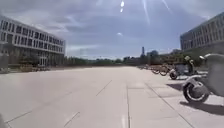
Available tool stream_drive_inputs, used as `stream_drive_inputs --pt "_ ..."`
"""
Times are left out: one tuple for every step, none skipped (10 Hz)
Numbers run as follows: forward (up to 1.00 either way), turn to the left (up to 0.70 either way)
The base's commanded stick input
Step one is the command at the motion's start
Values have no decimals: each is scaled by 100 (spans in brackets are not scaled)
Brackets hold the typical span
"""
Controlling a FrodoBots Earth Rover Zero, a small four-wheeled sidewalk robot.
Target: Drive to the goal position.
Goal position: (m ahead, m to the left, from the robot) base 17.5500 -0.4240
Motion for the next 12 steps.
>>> stream_drive_inputs --pt "44 0" --pt "44 0" --pt "44 0" --pt "44 0" --pt "44 0" --pt "44 0" --pt "44 0" --pt "44 0" --pt "44 0" --pt "44 0" --pt "44 0" --pt "44 0"
